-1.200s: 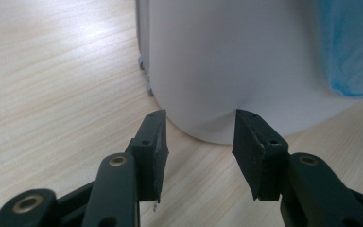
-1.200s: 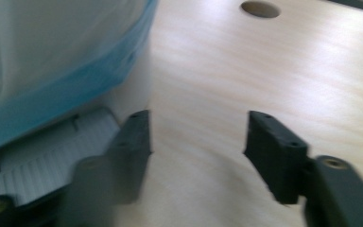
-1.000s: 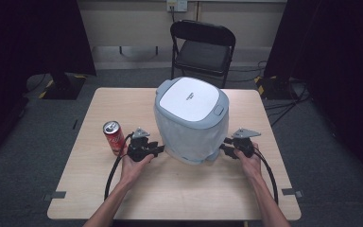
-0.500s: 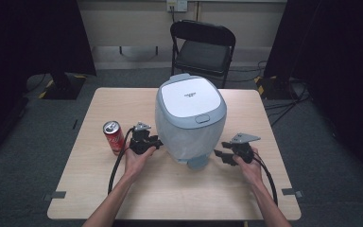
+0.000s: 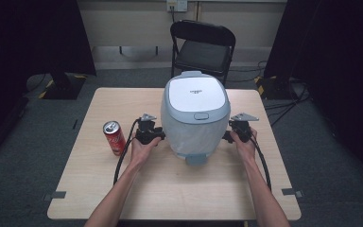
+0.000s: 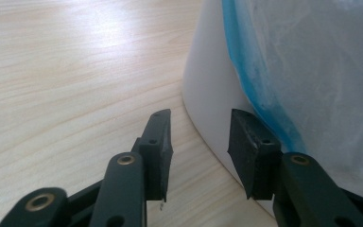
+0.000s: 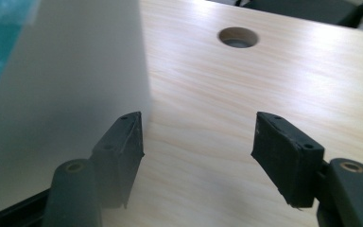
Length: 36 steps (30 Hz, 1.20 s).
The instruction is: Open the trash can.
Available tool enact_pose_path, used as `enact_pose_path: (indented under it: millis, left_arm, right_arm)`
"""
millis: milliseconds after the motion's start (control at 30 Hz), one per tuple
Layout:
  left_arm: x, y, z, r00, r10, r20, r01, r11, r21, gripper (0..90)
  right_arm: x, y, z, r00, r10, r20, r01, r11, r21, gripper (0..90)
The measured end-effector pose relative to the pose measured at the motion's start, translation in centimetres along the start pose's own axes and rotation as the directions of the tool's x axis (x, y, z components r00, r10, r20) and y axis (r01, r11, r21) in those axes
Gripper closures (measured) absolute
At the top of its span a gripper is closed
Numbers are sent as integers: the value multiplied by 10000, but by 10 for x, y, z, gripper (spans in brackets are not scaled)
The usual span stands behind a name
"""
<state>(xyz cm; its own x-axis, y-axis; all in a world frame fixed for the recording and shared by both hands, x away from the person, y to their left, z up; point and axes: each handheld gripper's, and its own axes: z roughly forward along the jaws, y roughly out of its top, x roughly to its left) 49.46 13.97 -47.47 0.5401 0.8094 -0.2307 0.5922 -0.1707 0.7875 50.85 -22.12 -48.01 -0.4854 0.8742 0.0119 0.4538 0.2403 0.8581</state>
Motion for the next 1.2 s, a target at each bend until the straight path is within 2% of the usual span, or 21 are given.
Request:
enact_pose_path:
  millis: [33,67,133,167,200,233,267,300,333,400,433,600,667,733,800,933,967,1067,1100,1167,1200]
  left_arm:
    - [-1,0,0,9999,105,-7,-105,9999,-19,612]
    - [-3,1,0,9985,526,-153,-526,9986,-38,632]
    - [-5,1,-1,9979,644,-101,-644,9979,-10,679]
    - [-4,1,-1,9978,659,17,-659,9978,16,679]
    - [-5,0,-2,9977,646,191,-646,9979,4,689]
    - [-8,0,-3,9956,928,111,-929,9957,71,740]
    - [-8,0,-3,9956,928,111,-929,9957,71,753]
    - [-10,1,-5,9925,1221,39,-1222,9923,195,765]
    - [-10,0,-8,9917,1250,287,-1259,9915,338,765]
    - [-10,-2,-11,9909,1275,424,-1291,9909,379,765]
    - [-12,-5,-15,9900,1353,393,-1368,9899,378,765]
    - [-22,-13,-24,9871,1530,476,-1552,9868,454,767]
    - [-27,-17,-30,9815,1885,337,-1901,9802,549,768]
    - [-31,-22,-37,9784,1978,599,-2016,9773,654,766]
    - [-34,-27,-43,9775,1986,710,-2030,9772,622,763]
    - [-39,-37,-50,9789,1763,1029,-1826,9816,552,762]
    - [-41,-40,-54,9760,1889,1087,-1955,9792,538,760]
    - [-43,-41,-57,9749,1840,1255,-1947,9776,794,735]
    - [-44,-42,-58,9723,1987,1231,-2090,9749,772,732]
    - [-43,-44,-57,9744,1676,1501,-1792,9815,673,725]
    - [-42,-43,-56,9752,1642,1487,-1761,9818,707,677]
  right_arm:
    - [1,0,2,9999,8,-147,-8,10000,12,351]
    - [3,0,2,9998,-28,-173,29,10000,27,416]
    - [11,1,1,9982,-517,-302,514,9986,-85,599]
    - [11,1,1,9982,-517,-302,514,9986,-85,599]
    - [15,1,0,9966,-784,-255,782,9969,-118,655]
    - [20,1,-2,9953,-933,-261,927,9954,-239,741]
    - [20,1,-2,9953,-933,-261,927,9954,-239,741]
    - [24,-1,-6,9933,-1101,-339,1092,9937,-263,806]
    - [26,-2,-8,9929,-1121,-397,1112,9935,-233,808]
    - [27,-4,-12,9917,-1187,-503,1174,9927,-273,808]
    - [27,-8,-19,9872,-1313,-910,1295,9913,-253,803]
    - [32,-16,-36,9823,-1287,-1360,1283,9917,-117,787]
    - [34,-20,-42,9809,-1266,-1476,1261,9919,-122,789]
    - [37,-24,-50,9777,-1286,-1657,1295,9916,-53,786]
    - [43,-28,-63,9700,-1521,-1898,1575,9874,137,771]
    - [47,-33,-74,9660,-1641,-2001,1719,9849,222,720]
    - [49,-36,-80,9650,-1705,-1993,1784,9837,220,706]
    - [50,-38,-86,9659,-1631,-2009,1730,9844,328,657]
    - [50,-40,-88,9664,-1594,-2015,1699,9848,359,635]
    - [50,-42,-91,9758,-1345,-1722,1435,9888,406,503]
    - [49,-43,-92,9786,-1432,-1476,1503,9879,385,450]
